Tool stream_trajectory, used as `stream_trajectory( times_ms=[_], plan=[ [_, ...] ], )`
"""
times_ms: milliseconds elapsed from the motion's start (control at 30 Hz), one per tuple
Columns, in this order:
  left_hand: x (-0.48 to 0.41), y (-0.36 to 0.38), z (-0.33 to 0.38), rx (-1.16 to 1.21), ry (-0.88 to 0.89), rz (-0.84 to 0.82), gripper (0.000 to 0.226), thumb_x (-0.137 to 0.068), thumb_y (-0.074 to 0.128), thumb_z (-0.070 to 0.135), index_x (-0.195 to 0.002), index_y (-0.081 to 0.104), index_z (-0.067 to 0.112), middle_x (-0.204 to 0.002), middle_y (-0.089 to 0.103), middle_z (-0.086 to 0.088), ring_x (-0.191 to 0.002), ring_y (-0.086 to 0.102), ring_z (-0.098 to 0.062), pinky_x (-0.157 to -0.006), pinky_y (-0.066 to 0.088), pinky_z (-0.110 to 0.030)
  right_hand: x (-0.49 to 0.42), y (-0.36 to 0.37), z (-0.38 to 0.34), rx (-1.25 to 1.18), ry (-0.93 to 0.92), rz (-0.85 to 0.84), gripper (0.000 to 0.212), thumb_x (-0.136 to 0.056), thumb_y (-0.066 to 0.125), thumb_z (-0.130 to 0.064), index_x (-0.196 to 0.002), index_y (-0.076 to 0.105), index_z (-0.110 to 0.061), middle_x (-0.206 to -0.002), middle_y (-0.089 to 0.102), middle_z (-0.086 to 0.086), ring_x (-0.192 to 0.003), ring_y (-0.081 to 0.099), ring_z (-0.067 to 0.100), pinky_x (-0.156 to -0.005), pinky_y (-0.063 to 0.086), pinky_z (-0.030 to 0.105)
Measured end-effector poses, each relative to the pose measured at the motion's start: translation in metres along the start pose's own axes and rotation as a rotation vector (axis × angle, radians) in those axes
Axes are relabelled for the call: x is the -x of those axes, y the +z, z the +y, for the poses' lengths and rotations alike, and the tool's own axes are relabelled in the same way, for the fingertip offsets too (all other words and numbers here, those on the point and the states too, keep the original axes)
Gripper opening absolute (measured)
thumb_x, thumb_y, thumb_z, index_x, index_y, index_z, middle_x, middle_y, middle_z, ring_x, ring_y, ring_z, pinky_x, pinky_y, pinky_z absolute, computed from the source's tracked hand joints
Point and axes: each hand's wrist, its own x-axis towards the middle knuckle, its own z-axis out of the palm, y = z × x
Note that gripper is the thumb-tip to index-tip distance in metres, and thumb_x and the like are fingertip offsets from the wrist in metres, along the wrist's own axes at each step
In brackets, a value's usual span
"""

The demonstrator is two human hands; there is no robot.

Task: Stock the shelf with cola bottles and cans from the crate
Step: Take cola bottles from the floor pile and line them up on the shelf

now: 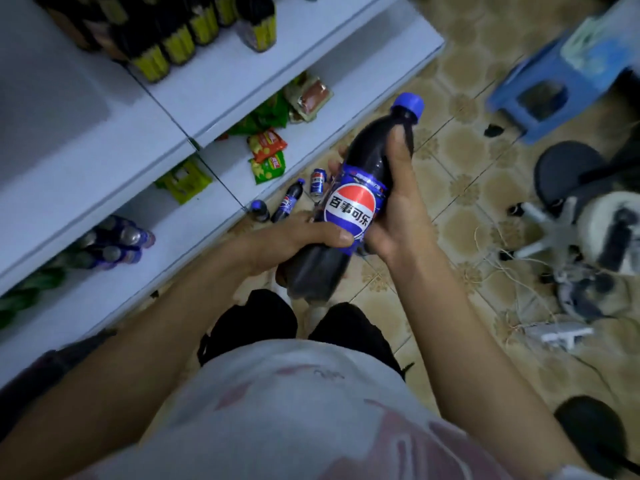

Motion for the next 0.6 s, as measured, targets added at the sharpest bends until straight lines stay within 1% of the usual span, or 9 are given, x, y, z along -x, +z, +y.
stream_trajectory(
  times_ms=[67, 133, 233, 300, 333, 367, 433, 500, 600],
  plan=[
    [0.013, -0.001, -0.002, 0.012, 0.05, 0.032, 0.042, -0.054, 0.073, 0.036, -0.093, 0.067, 0.021, -0.086, 0.073, -0.004, -0.08, 0.067, -0.018, -0.08, 0.054, -0.032, 0.011, 0.014, 0.001, 0.045, -0.016, -0.01, 0.049, -0.072, 0.077, -0.039, -0.103, 0.058, -0.006, -0.083, 0.066, 0.009, -0.07, 0.065, 0.021, -0.068, 0.055, 0.036],
    [0.032, 0.007, -0.006, -0.002, 0.113, 0.084, 0.049, -0.052, 0.072, 0.041, -0.097, 0.065, 0.022, -0.089, 0.072, -0.002, -0.083, 0.067, -0.017, -0.081, 0.053, -0.032, 0.024, 0.026, 0.003, 0.082, -0.018, -0.061, 0.041, -0.073, 0.073, -0.033, -0.099, 0.057, -0.006, -0.078, 0.064, 0.009, -0.064, 0.064, 0.02, -0.062, 0.054, 0.033],
    [0.057, 0.025, -0.017, 0.024, 0.219, 0.184, 0.054, -0.055, 0.074, 0.048, -0.101, 0.062, 0.022, -0.087, 0.073, 0.002, -0.081, 0.069, -0.014, -0.078, 0.053, -0.03, 0.043, 0.043, 0.006, 0.142, -0.026, -0.18, 0.062, -0.06, 0.075, -0.035, -0.108, 0.056, -0.002, -0.082, 0.064, 0.011, -0.065, 0.065, 0.021, -0.059, 0.055, 0.032],
    [0.072, 0.039, -0.027, 0.033, 0.286, 0.349, 0.079, -0.051, 0.077, 0.068, -0.112, 0.059, 0.021, -0.1, 0.072, 0.0, -0.092, 0.068, -0.017, -0.085, 0.054, -0.033, 0.056, 0.051, 0.01, 0.185, -0.046, -0.247, 0.078, -0.056, 0.079, -0.035, -0.12, 0.052, 0.001, -0.085, 0.063, 0.013, -0.064, 0.065, 0.021, -0.058, 0.054, 0.032],
    [0.079, 0.044, -0.032, 0.046, 0.326, 0.447, 0.09, -0.048, 0.073, 0.077, -0.116, 0.055, 0.021, -0.106, 0.07, 0.0, -0.096, 0.067, -0.016, -0.086, 0.053, -0.033, 0.061, 0.054, 0.011, 0.211, -0.048, -0.274, 0.084, -0.055, 0.081, -0.036, -0.123, 0.05, 0.001, -0.086, 0.062, 0.013, -0.065, 0.065, 0.022, -0.059, 0.053, 0.032],
    [0.086, 0.048, -0.038, 0.058, 0.376, 0.539, 0.092, -0.047, 0.07, 0.08, -0.117, 0.053, 0.023, -0.11, 0.068, 0.002, -0.099, 0.066, -0.014, -0.086, 0.053, -0.03, 0.066, 0.057, 0.013, 0.242, -0.054, -0.289, 0.086, -0.055, 0.081, -0.037, -0.124, 0.049, 0.003, -0.087, 0.062, 0.013, -0.067, 0.065, 0.022, -0.061, 0.052, 0.033],
    [0.106, 0.058, -0.044, 0.015, 0.453, 0.694, 0.08, -0.051, 0.069, 0.076, -0.114, 0.048, 0.031, -0.115, 0.063, 0.007, -0.105, 0.063, -0.012, -0.086, 0.051, -0.025, 0.076, 0.066, 0.017, 0.271, -0.057, -0.334, 0.093, -0.053, 0.082, -0.038, -0.127, 0.048, 0.007, -0.089, 0.063, 0.015, -0.069, 0.065, 0.024, -0.065, 0.052, 0.036],
    [0.127, 0.065, -0.051, -0.131, 0.486, 0.829, 0.073, -0.054, 0.069, 0.069, -0.116, 0.043, 0.04, -0.122, 0.058, 0.011, -0.111, 0.059, -0.008, -0.094, 0.049, -0.027, 0.086, 0.079, 0.021, 0.288, -0.069, -0.375, 0.096, -0.052, 0.081, -0.036, -0.13, 0.046, 0.006, -0.089, 0.065, 0.015, -0.069, 0.066, 0.024, -0.064, 0.053, 0.037],
    [0.152, 0.075, -0.059, -0.345, 0.498, 0.998, 0.082, -0.052, 0.073, 0.067, -0.123, 0.039, 0.044, -0.123, 0.059, 0.015, -0.11, 0.058, -0.003, -0.094, 0.05, -0.032, 0.098, 0.1, 0.028, 0.29, -0.066, -0.476, 0.09, -0.056, 0.075, -0.037, -0.13, 0.046, 0.005, -0.086, 0.066, 0.011, -0.071, 0.068, 0.022, -0.06, 0.053, 0.034]
  ],
)
